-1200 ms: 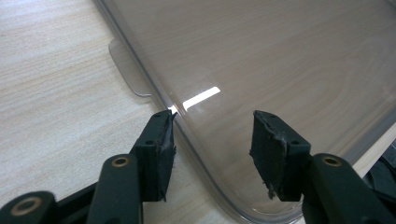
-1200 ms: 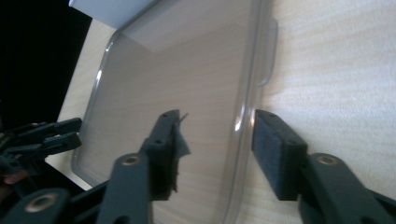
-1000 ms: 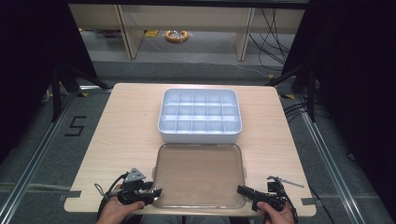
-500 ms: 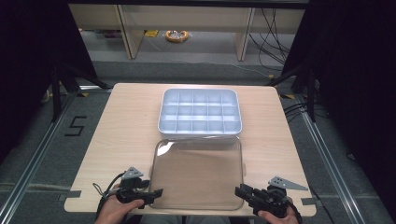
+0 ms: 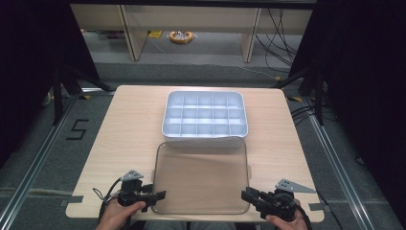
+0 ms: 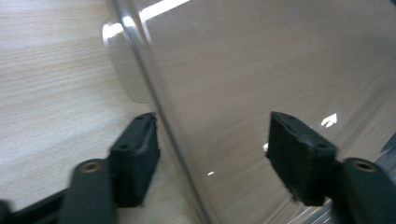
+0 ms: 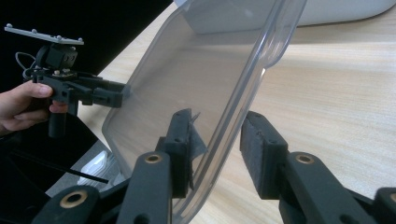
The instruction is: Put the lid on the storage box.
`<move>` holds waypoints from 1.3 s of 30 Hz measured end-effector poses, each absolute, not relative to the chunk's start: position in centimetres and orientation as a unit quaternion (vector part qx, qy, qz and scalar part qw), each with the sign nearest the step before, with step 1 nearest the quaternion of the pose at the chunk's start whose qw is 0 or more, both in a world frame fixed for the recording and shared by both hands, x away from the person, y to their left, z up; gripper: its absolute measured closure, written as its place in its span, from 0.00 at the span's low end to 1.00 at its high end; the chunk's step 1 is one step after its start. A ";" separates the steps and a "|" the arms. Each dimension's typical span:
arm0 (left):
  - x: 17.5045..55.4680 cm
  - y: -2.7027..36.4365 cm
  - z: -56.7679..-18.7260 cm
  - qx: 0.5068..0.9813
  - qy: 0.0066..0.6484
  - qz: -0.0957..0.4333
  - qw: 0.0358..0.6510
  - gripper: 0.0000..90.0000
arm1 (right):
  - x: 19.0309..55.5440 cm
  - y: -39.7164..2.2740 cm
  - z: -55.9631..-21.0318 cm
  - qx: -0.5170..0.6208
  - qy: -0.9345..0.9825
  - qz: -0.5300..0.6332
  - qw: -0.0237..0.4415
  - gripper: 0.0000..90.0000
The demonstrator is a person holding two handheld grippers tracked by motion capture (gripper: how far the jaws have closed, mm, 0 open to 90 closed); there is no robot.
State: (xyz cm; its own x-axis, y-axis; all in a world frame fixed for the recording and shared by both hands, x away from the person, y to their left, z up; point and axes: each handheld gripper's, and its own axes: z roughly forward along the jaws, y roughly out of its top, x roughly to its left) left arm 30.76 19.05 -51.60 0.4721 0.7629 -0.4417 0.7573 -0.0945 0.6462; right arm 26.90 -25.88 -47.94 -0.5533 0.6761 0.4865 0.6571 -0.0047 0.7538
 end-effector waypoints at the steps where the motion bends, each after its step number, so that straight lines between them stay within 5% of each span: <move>1: 30.8 19.3 -51.6 0.734 0.518 -0.002 0.440 0.51 | 26.9 -26.0 -48.0 0.478 0.706 0.523 0.005 0.73; 7: 30.2 19.2 -50.9 0.734 0.502 0.031 0.457 0.68 | 27.3 -26.2 -48.6 0.507 0.699 0.504 0.016 0.74; 15: 29.7 19.3 -50.0 0.724 0.488 0.058 0.483 0.78 | 27.4 -26.0 -48.4 0.510 0.723 0.461 0.070 0.74; 16: 29.6 19.3 -49.9 0.725 0.486 0.061 0.484 0.79 | 27.1 -25.6 -48.1 0.528 0.715 0.455 0.051 0.74; 18: 29.5 19.2 -49.6 0.726 0.483 0.074 0.484 0.80 | 27.4 -25.7 -48.2 0.506 0.736 0.442 0.080 0.74; 39: 31.3 18.6 -46.4 0.728 0.467 0.138 0.482 0.78 | 29.7 -24.6 -46.8 0.516 0.721 0.448 0.117 0.74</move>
State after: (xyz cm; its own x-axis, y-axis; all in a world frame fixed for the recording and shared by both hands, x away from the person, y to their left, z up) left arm 31.26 18.63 -46.37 0.5248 0.8140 -0.2490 0.5476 -0.0990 0.8308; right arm 29.69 -24.64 -46.76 -0.4410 0.8482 0.2933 0.6384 0.0667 0.7668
